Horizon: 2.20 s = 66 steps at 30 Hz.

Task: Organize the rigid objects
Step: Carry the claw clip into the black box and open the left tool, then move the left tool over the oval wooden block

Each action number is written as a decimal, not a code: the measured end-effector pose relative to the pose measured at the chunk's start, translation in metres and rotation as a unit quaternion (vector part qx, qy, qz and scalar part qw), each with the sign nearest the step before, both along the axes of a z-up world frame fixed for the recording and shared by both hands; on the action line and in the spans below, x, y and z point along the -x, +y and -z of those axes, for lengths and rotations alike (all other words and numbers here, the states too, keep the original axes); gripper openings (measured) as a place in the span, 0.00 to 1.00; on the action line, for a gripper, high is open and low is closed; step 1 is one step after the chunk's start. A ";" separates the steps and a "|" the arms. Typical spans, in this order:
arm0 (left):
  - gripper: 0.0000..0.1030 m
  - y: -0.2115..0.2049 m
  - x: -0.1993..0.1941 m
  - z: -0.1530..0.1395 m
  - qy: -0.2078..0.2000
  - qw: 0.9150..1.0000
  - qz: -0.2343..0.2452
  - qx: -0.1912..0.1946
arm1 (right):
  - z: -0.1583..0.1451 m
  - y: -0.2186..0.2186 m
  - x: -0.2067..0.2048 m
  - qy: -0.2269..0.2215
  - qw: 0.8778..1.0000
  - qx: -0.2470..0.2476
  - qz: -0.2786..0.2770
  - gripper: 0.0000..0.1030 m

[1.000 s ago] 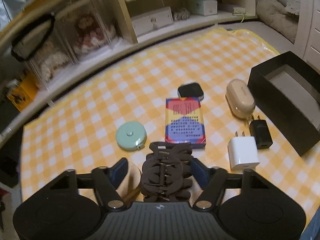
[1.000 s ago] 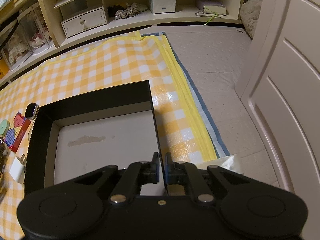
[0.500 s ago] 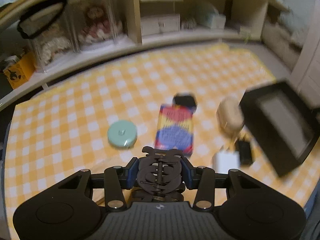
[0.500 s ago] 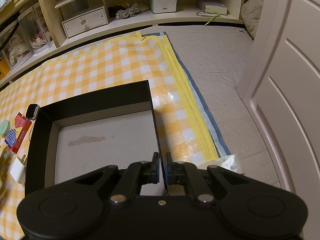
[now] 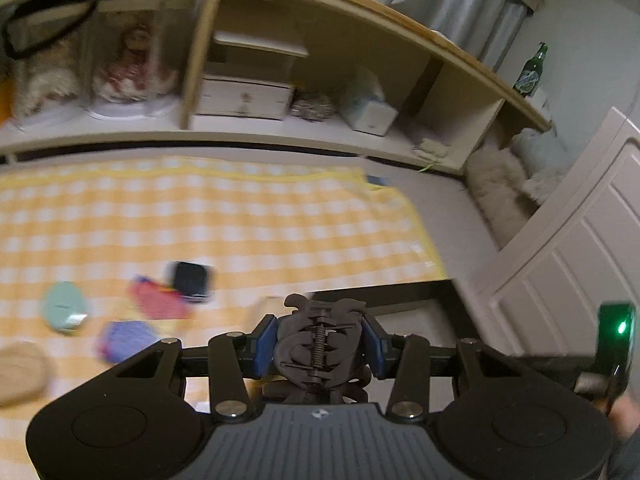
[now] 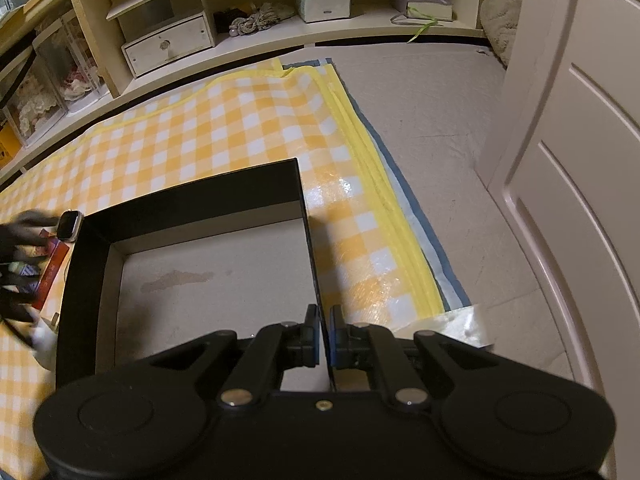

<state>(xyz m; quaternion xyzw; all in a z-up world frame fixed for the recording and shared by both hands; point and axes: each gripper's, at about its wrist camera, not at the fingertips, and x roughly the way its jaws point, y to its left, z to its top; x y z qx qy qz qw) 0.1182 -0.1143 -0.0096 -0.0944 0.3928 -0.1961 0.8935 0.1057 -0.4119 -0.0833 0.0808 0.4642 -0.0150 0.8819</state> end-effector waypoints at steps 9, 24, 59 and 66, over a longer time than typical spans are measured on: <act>0.45 -0.092 -0.029 0.047 0.056 0.996 -0.038 0.052 | -0.001 0.000 0.002 -0.002 1.000 -0.003 -0.002 0.05; 0.46 -0.147 -0.054 0.094 0.118 0.984 -0.082 0.106 | 0.000 0.000 0.002 -0.004 1.000 -0.010 -0.004 0.05; 1.00 -0.097 0.043 -0.004 -0.041 0.992 0.100 -0.068 | 0.001 -0.004 0.004 -0.007 1.000 -0.027 0.001 0.05; 1.00 -0.082 0.062 -0.014 -0.067 0.991 0.096 -0.067 | 0.001 -0.004 0.004 -0.007 1.000 -0.027 0.000 0.05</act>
